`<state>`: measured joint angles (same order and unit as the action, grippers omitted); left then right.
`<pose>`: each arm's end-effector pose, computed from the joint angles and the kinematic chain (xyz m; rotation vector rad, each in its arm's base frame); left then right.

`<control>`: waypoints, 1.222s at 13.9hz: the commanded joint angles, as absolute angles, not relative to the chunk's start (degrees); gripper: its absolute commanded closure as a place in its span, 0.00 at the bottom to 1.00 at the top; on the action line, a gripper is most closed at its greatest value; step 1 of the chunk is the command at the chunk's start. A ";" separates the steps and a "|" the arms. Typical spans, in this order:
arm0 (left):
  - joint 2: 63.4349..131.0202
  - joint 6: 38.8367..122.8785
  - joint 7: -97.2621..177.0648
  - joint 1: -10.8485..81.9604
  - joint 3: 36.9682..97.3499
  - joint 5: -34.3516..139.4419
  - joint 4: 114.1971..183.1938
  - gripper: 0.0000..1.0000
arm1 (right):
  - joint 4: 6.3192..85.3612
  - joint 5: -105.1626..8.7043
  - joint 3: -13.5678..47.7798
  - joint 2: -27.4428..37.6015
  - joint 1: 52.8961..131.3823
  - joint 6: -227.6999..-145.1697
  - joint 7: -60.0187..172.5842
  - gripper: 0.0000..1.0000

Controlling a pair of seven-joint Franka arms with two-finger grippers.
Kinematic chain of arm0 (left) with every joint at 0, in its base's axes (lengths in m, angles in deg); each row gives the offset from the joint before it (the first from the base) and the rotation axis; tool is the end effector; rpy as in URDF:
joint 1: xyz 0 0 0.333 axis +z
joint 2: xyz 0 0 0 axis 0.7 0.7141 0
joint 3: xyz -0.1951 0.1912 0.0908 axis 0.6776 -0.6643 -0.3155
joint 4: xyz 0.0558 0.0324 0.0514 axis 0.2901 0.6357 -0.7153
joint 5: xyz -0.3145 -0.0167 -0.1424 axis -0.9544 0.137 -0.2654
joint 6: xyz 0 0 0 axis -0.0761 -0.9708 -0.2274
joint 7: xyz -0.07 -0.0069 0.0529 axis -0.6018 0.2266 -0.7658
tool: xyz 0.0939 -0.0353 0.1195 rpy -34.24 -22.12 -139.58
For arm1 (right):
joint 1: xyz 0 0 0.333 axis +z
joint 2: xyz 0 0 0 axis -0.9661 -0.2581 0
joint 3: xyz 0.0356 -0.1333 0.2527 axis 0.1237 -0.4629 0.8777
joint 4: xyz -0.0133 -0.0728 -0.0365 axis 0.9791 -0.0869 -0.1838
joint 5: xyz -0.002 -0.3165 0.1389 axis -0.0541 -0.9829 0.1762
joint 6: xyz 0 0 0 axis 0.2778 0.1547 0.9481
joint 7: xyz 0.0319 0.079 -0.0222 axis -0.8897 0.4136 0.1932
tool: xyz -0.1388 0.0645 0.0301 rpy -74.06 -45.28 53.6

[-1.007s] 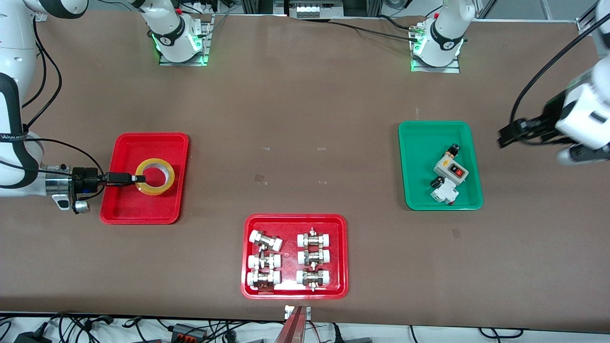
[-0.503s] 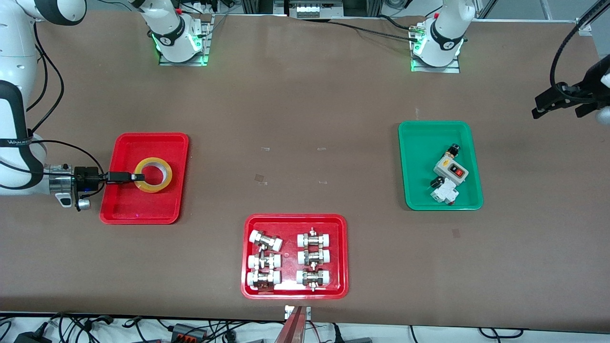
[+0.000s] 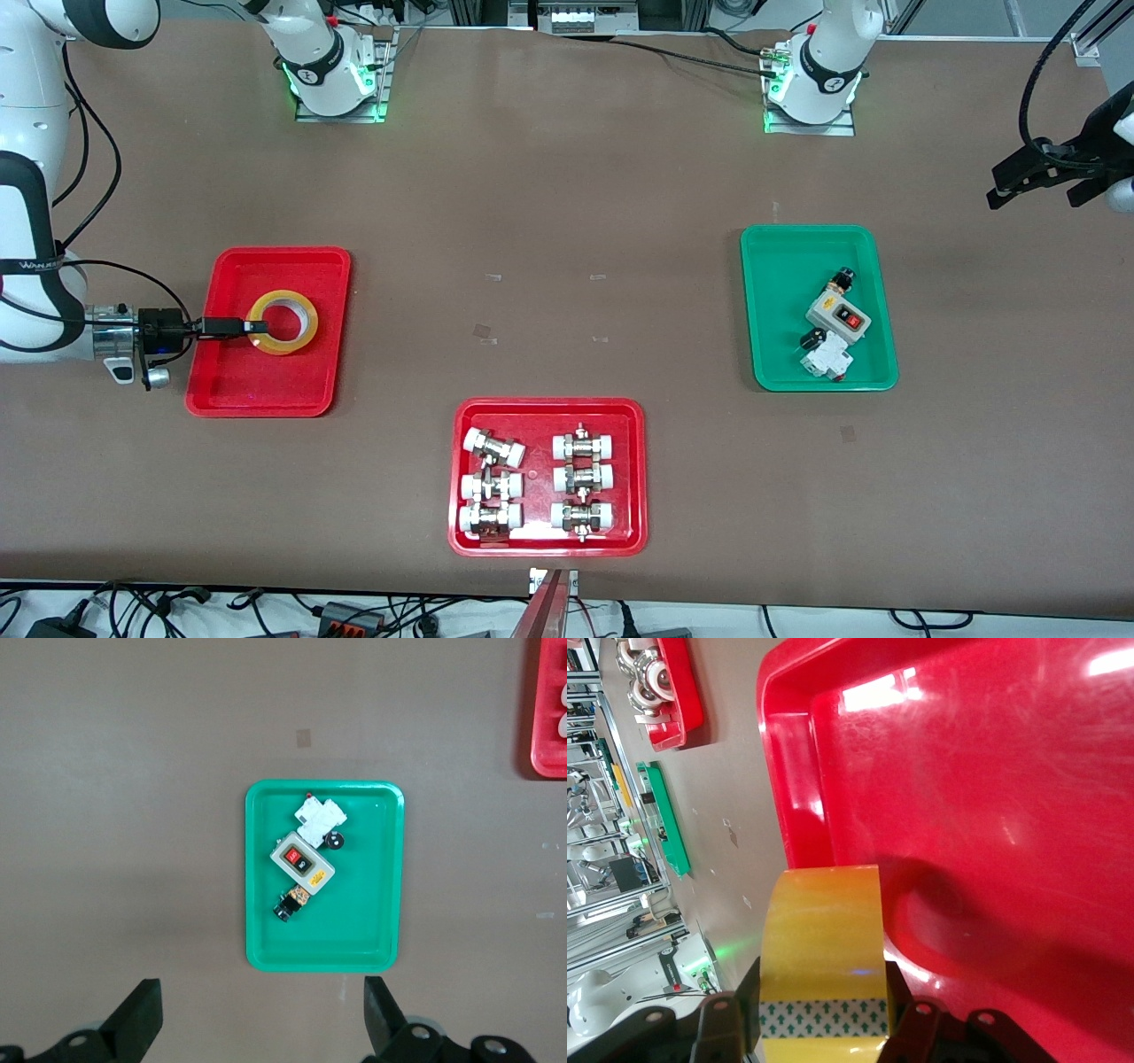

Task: Left arm passes tape to right arm into tray
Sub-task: 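Lower the tape into the empty red tray with the right gripper, then open the right gripper and lift it away from the tape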

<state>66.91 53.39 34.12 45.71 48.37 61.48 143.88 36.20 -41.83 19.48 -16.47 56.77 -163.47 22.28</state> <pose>0.4804 0.0154 0.5521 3.1389 0.0687 -0.0163 0.5504 -0.1009 0.1542 -2.2015 0.0221 0.3107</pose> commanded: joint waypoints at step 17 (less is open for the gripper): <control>69.15 51.94 33.54 45.57 49.71 61.71 138.19 0.00 | 36.73 -64.67 20.36 -10.66 63.70 -174.79 22.29 0.00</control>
<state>68.32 52.48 34.14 45.15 49.60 61.49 139.97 35.59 -61.56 20.32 -13.88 62.67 -174.09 22.18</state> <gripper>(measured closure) 0.000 0.000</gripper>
